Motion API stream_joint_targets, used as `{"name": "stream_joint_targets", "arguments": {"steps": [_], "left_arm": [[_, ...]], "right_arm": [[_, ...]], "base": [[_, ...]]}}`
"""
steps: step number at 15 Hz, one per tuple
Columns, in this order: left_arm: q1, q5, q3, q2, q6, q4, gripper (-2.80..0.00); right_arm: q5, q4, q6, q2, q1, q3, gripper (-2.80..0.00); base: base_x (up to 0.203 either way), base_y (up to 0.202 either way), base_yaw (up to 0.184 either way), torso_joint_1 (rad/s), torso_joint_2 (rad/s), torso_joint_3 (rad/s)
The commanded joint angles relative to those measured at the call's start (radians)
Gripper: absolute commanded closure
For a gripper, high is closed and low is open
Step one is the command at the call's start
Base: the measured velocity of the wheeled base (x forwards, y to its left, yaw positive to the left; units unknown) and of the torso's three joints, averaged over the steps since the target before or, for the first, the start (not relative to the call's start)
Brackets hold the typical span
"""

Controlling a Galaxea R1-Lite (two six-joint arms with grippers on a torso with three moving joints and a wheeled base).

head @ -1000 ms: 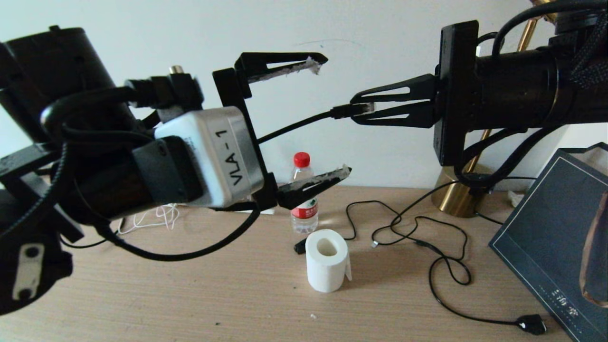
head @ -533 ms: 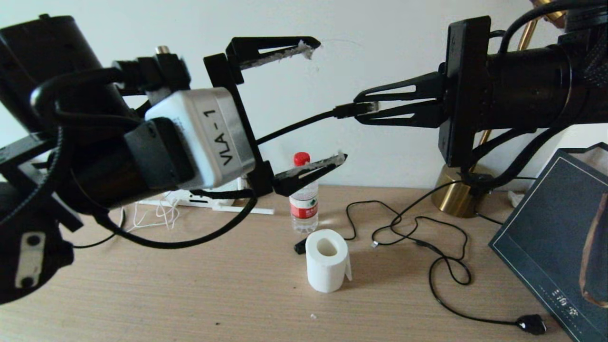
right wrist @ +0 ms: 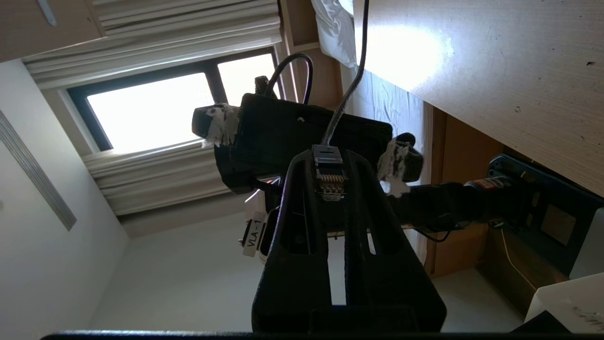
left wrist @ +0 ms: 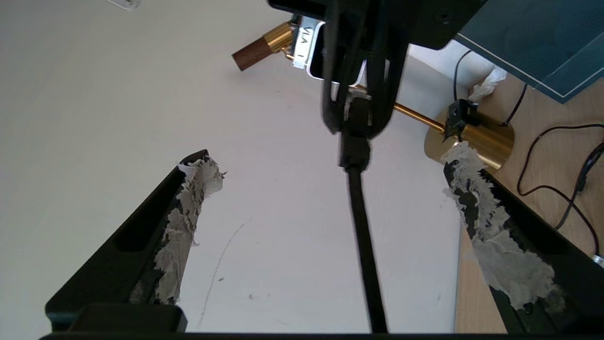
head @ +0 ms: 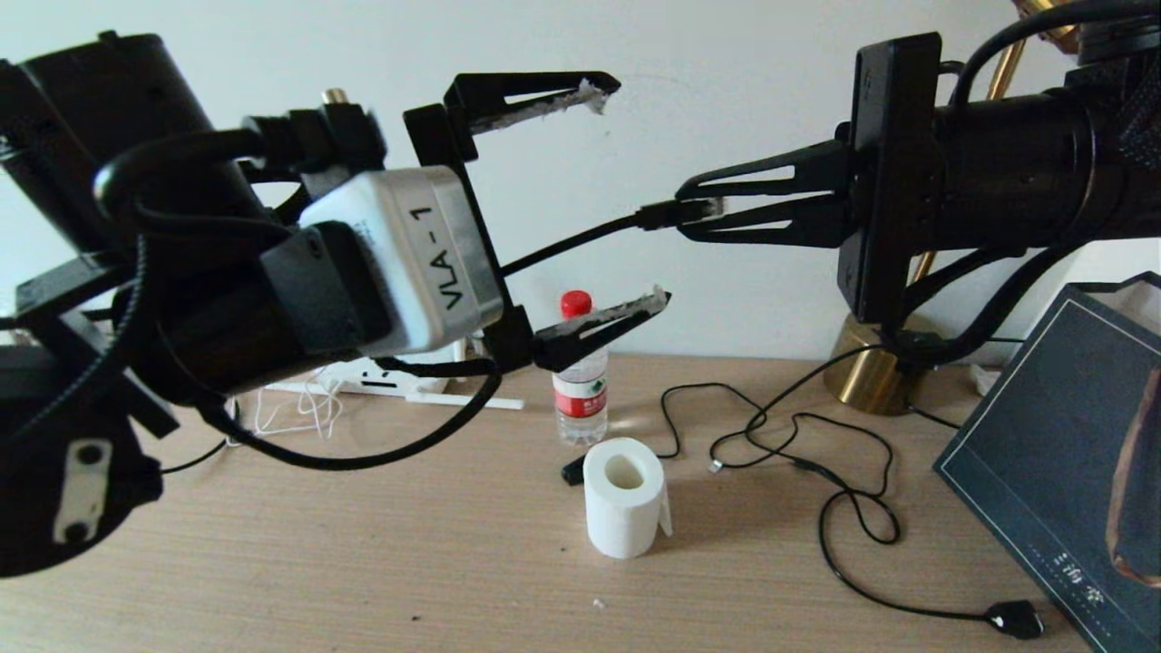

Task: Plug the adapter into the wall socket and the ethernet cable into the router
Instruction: Hand it to the other hand

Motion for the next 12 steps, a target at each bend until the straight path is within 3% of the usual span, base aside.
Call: {"name": "stream_joint_targets", "arguments": {"steps": [1,12], "left_arm": [[0.0,-0.003,-0.001,0.007,0.006,-0.005,-2.8],[-0.014,-0.003,0.001,0.01,-0.004,-0.012,-2.8]], "right_arm": [[0.006,0.001,0.012,-0.007,0.0,0.001,0.0],[0.027,0.001,0.013,-0.008,0.0,0.005,0.0]], "base": [[0.0,0.0,0.0,0.0,0.0,0.0],[0.0,0.0,0.0,0.0,0.0,0.0]]}}
